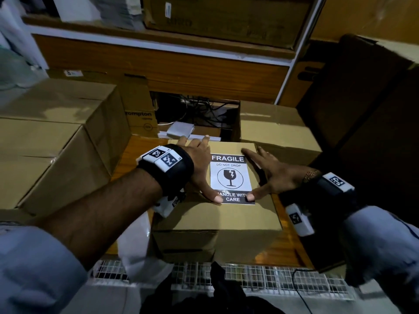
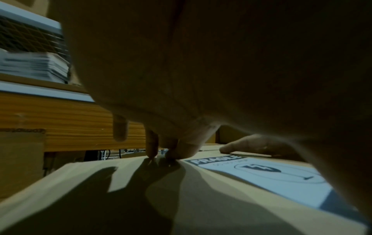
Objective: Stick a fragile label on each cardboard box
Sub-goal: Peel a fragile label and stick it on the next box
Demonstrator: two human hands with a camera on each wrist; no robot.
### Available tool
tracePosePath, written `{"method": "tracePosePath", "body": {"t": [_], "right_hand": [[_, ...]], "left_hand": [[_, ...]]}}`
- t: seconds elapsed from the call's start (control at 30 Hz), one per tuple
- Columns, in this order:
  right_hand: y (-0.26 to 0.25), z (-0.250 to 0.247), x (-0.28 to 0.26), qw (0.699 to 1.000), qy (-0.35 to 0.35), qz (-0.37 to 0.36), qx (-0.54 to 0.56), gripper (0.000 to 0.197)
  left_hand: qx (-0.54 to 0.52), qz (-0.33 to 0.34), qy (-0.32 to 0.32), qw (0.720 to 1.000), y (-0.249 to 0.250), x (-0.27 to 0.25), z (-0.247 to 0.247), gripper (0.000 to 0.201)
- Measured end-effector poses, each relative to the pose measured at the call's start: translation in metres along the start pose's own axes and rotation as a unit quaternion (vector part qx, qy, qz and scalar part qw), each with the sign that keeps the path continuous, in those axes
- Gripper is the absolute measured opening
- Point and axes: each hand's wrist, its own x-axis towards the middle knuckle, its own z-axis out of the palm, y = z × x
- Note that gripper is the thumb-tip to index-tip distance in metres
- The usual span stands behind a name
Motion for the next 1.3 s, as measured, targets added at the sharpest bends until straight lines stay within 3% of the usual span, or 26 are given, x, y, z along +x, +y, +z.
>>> {"method": "tracePosePath", "body": {"t": [0.07, 0.1, 0.2, 0.27, 0.43, 0.63, 0.7, 0.77, 0.83, 0.9, 0.93, 1.07, 1.23, 1.3], "right_hand": [[-0.004, -0.003, -0.001, 1.000, 0.006, -0.002, 0.001, 0.143], [-0.006, -0.001, -0.002, 0.999, 0.038, -0.017, 0.015, 0.134], [-0.007, 0.013, -0.008, 0.978, 0.180, -0.090, 0.050, 0.089], [-0.002, 0.023, -0.008, 0.968, 0.221, -0.120, 0.016, 0.074], [0.006, 0.018, -0.007, 0.985, 0.153, -0.079, -0.002, 0.090], [0.008, 0.008, -0.005, 0.996, 0.061, -0.060, -0.013, 0.120], [0.009, 0.008, -0.003, 0.995, 0.078, -0.058, -0.009, 0.127], [0.005, 0.012, -0.004, 0.981, 0.166, -0.100, 0.001, 0.111], [-0.001, 0.020, -0.005, 0.953, 0.258, -0.160, 0.015, 0.071], [-0.004, 0.029, -0.003, 0.940, 0.286, -0.184, 0.001, 0.043], [-0.003, 0.033, -0.002, 0.941, 0.284, -0.182, -0.009, 0.038], [0.003, 0.036, 0.002, 0.963, 0.232, -0.135, -0.020, 0.050], [0.002, 0.037, 0.004, 0.971, 0.190, -0.140, -0.028, 0.068], [0.002, 0.040, 0.005, 0.974, 0.174, -0.134, -0.052, 0.078]], "left_hand": [[-0.005, 0.015, 0.017, 1.000, 0.000, -0.003, -0.002, 0.155], [-0.014, 0.032, 0.038, 0.999, 0.000, -0.005, -0.004, 0.148], [-0.021, 0.079, 0.107, 0.991, -0.001, -0.009, -0.005, 0.108], [0.008, 0.076, 0.101, 0.992, 0.000, -0.009, -0.003, 0.094], [0.035, 0.053, 0.031, 0.998, 0.010, -0.006, -0.007, 0.110], [-0.021, -0.014, -0.035, 0.999, 0.001, -0.001, -0.005, 0.147], [-0.031, -0.009, -0.029, 0.999, -0.001, -0.005, -0.006, 0.149], [-0.034, 0.016, -0.005, 0.999, 0.000, -0.006, -0.007, 0.148], [-0.044, 0.049, 0.014, 0.998, 0.002, -0.005, -0.007, 0.136], [-0.038, 0.071, 0.032, 0.996, 0.005, -0.004, -0.006, 0.113], [-0.027, 0.073, 0.037, 0.996, 0.008, -0.004, -0.005, 0.105], [0.014, 0.063, 0.048, 0.997, 0.017, -0.003, -0.005, 0.095], [0.012, 0.090, 0.063, 0.994, 0.022, -0.006, -0.010, 0.079], [0.034, 0.084, 0.047, 0.995, 0.028, -0.008, -0.011, 0.086]]}}
